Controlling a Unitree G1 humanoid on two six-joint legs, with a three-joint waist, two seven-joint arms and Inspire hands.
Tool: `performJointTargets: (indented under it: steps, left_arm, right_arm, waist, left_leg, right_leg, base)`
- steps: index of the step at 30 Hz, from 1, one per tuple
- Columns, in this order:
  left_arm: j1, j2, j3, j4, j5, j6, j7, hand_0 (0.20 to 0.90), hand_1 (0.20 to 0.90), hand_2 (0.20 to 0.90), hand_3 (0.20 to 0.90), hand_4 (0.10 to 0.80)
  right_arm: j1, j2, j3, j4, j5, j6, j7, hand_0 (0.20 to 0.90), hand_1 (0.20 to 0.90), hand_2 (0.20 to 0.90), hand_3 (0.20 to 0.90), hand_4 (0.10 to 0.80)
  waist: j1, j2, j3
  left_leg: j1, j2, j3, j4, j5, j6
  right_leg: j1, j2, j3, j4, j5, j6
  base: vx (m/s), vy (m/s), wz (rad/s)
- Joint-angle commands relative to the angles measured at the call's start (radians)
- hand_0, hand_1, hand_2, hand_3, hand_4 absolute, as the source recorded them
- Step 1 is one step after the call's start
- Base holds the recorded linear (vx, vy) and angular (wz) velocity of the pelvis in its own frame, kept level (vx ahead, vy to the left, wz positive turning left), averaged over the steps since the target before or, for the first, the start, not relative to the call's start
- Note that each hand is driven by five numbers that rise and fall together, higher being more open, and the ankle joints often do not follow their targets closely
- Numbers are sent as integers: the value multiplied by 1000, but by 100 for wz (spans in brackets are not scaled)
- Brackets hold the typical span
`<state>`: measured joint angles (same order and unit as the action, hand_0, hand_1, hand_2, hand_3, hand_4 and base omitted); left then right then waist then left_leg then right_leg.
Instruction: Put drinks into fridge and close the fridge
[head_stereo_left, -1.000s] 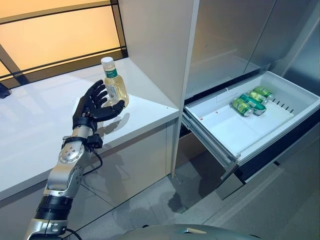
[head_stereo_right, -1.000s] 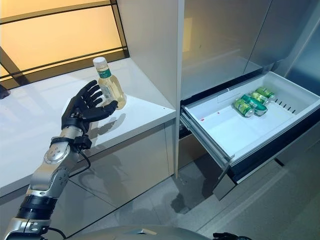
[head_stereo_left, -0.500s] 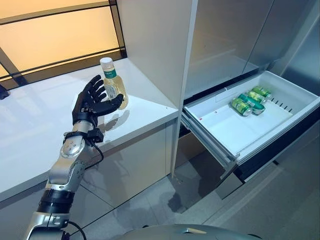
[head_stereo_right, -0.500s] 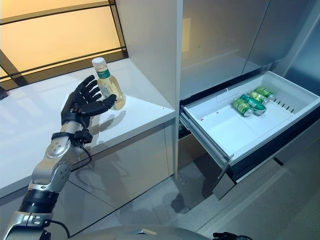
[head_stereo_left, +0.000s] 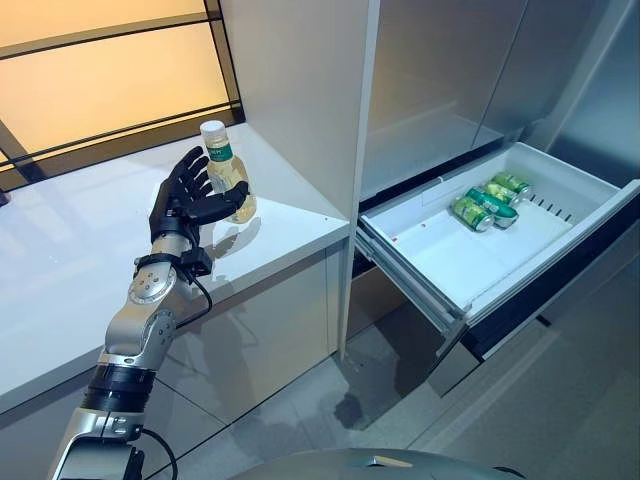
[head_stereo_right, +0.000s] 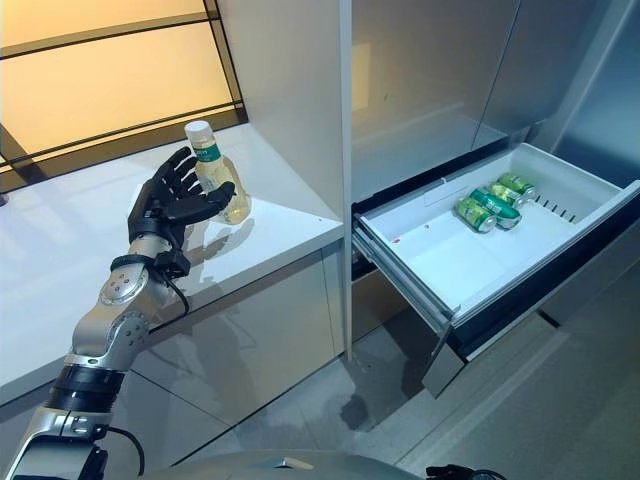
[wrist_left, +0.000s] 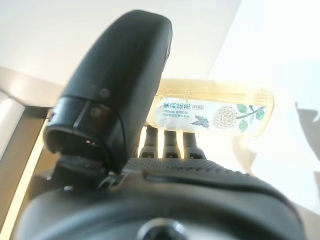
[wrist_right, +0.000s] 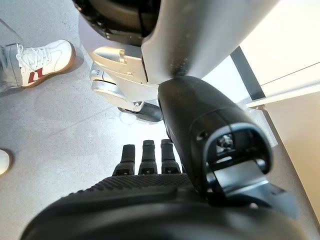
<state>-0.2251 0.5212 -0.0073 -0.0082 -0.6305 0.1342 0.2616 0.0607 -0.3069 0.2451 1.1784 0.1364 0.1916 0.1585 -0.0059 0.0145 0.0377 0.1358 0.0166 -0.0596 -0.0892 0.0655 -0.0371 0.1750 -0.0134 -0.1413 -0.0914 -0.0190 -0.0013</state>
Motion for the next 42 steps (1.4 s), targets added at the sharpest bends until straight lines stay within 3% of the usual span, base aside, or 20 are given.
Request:
performJointTargets:
  steps: [1,20,31,32,33,34,42]
  left_arm:
    - [-253,46,-11,27,-22,-62,-5,900,900,900,900,800]
    - [-391,63,-54,243,-70,-21,22,900,900,900,900,800]
    - [-455,71,-74,346,-97,-45,24,900,900,900,900,800]
    - [-460,71,-74,348,-97,-50,30,561,561,561,505,405]
    - [-462,70,-75,351,-97,-53,31,326,326,326,230,130]
    - [-466,69,-75,355,-98,-57,31,300,300,300,200,100]
    - [-487,68,-73,365,-90,-114,49,300,300,300,200,100]
  right_arm:
    - [-35,48,55,8,3,0,28,900,900,900,900,800]
    - [-50,38,80,21,4,-1,33,900,900,900,900,800]
    - [-55,36,91,27,2,-6,34,900,900,900,900,800]
    - [-56,36,92,27,1,-6,35,900,900,900,900,800]
    - [-56,36,93,28,1,-6,35,900,900,900,900,800]
    - [-56,36,94,29,0,-8,35,900,900,900,900,800]
    - [-52,35,99,38,0,-22,38,900,900,900,900,800]
  waist:
    - [-12,-10,-13]
    - [-40,0,-25]
    - [-50,1,-35]
    - [-51,1,-35]
    - [-51,1,-35]
    - [-52,2,-36]
    - [-56,1,-39]
  left_leg:
    - [14,-51,7,2,-103,40]
    - [19,-52,22,2,-105,38]
    - [13,-47,38,2,-103,33]
    - [13,-48,37,2,-103,33]
    - [12,-48,37,2,-104,33]
    - [12,-49,38,2,-104,33]
    - [15,-51,37,2,-108,34]
  right_leg:
    - [-25,-10,47,25,0,63]
    - [-29,-8,62,28,1,65]
    - [-37,-10,65,26,4,70]
    - [-38,-9,66,27,4,70]
    - [-38,-8,67,27,4,69]
    - [-39,-8,68,28,3,69]
    - [-36,-8,71,26,3,71]
  base:
    - [0,0,0]
    - [2,3,-3]
    - [-5,0,-1]
    - [-17,1,-3]
    - [0,0,0]
    - [0,0,0]
    - [0,1,-1]
